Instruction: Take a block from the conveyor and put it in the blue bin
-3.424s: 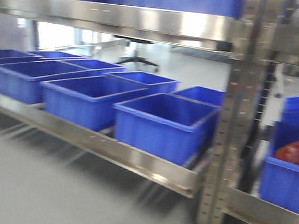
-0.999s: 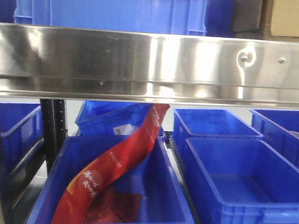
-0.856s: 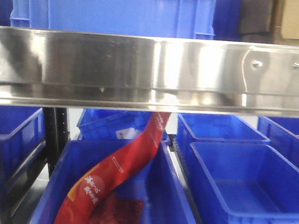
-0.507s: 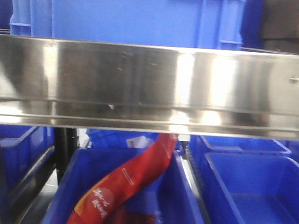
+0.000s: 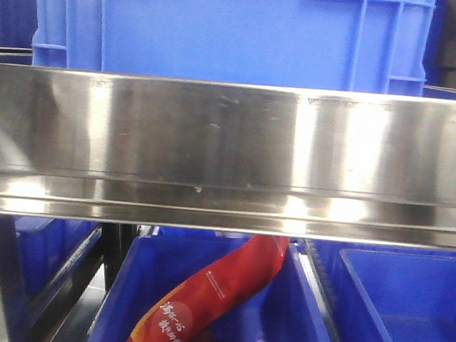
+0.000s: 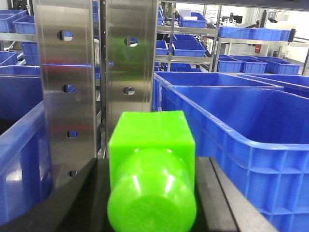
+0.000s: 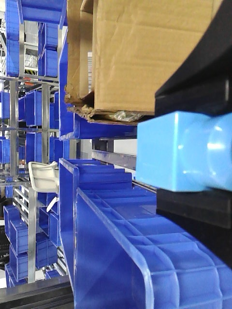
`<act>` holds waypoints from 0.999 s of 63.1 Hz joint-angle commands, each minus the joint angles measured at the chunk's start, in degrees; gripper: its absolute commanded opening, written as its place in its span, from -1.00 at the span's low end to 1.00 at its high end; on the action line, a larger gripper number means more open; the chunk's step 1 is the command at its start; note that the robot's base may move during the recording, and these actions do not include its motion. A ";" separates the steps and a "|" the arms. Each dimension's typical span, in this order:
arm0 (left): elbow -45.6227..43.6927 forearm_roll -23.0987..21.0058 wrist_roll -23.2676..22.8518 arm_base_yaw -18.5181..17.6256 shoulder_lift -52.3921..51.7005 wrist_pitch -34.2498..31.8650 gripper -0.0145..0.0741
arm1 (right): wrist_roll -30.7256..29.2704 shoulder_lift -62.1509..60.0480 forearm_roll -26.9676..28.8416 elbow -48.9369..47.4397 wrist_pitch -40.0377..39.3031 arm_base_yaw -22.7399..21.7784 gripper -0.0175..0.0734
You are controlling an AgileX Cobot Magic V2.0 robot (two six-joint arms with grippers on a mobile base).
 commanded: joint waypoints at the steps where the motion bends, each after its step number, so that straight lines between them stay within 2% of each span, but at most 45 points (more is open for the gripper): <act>1: 0.10 0.00 -0.01 -0.29 -0.33 -0.76 -0.92 | -0.14 -0.26 -0.33 0.03 -1.44 -0.04 -0.97; 63: 0.10 0.00 -0.01 -0.28 -0.33 -2.59 -0.92 | -0.14 -0.25 -0.33 0.03 -2.08 -0.04 -0.97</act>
